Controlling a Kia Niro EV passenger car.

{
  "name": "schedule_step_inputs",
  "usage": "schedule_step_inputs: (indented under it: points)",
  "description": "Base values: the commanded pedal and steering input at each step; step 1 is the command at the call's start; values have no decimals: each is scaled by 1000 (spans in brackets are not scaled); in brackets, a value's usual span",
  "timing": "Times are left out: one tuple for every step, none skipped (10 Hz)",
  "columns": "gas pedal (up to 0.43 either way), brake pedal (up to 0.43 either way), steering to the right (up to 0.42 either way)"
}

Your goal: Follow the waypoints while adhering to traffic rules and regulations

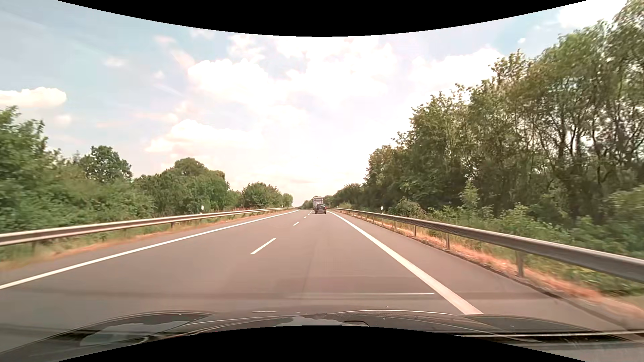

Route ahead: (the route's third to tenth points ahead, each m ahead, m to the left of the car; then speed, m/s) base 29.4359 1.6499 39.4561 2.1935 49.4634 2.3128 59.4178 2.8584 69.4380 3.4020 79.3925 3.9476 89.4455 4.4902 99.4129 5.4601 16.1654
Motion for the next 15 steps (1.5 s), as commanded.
schedule_step_inputs:
  points:
    - [157,0,-2]
    - [157,0,-2]
    - [157,0,-2]
    - [157,0,-4]
    - [157,0,-4]
    - [157,0,-4]
    - [157,0,-4]
    - [157,0,-4]
    - [157,0,-4]
    - [157,0,-4]
    - [157,0,-4]
    - [157,0,-4]
    - [157,0,-4]
    - [157,0,-4]
    - [157,0,-4]
